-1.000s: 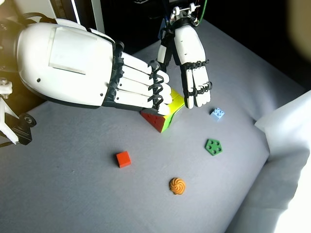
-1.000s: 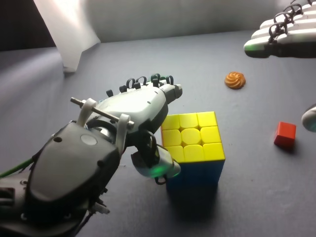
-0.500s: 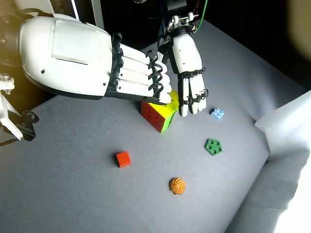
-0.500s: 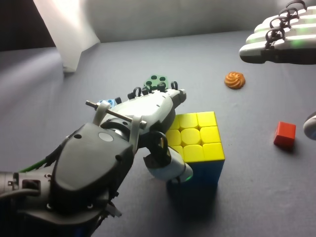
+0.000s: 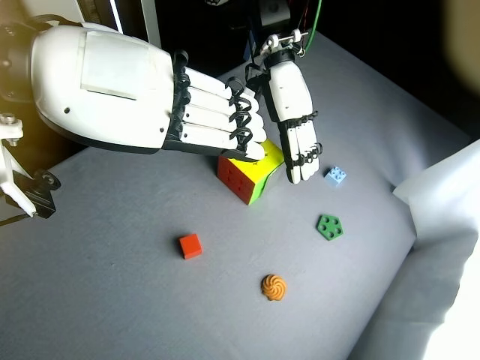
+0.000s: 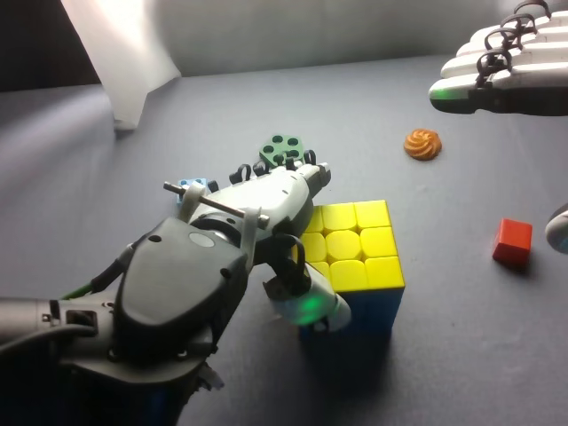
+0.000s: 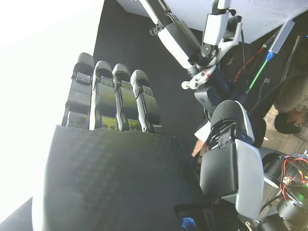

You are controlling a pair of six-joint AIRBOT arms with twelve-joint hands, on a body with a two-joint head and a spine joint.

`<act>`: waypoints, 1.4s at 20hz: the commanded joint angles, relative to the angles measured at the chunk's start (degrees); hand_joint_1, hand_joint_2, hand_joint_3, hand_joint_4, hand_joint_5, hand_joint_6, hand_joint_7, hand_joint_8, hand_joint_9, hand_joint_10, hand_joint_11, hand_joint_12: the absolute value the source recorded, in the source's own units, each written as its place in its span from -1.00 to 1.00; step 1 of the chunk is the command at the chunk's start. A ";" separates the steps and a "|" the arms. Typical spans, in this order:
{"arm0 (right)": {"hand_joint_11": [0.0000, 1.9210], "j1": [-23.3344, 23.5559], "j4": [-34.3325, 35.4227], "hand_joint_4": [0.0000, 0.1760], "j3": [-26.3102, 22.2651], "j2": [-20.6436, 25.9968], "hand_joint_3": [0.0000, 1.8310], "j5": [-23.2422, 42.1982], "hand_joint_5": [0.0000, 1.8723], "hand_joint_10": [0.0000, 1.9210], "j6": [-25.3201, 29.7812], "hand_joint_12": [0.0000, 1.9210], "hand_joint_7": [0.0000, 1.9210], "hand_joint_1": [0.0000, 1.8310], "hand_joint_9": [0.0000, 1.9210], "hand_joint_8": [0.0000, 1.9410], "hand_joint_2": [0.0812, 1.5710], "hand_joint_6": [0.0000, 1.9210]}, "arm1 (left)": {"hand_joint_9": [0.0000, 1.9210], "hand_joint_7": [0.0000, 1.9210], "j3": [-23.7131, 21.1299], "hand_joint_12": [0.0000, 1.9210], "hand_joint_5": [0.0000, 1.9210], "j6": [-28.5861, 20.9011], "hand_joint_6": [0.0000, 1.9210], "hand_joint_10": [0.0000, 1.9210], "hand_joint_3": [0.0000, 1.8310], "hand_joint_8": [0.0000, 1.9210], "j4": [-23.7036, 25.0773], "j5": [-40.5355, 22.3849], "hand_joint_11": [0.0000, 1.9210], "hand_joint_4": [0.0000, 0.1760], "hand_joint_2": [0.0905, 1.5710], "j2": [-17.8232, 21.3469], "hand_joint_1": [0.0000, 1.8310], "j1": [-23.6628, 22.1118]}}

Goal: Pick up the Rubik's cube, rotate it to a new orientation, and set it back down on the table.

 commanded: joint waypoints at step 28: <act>-1.00 0.10 3.43 -1.00 -0.14 0.06 -1.00 1.42 -0.91 -1.00 -0.07 -0.81 -0.94 -0.98 -0.97 -1.00 0.41 -1.00 | -1.00 -1.00 4.48 -1.00 -0.93 0.61 -1.00 -1.00 -0.99 -1.00 3.92 0.87 -1.00 -0.85 0.07 -4.56 0.27 3.18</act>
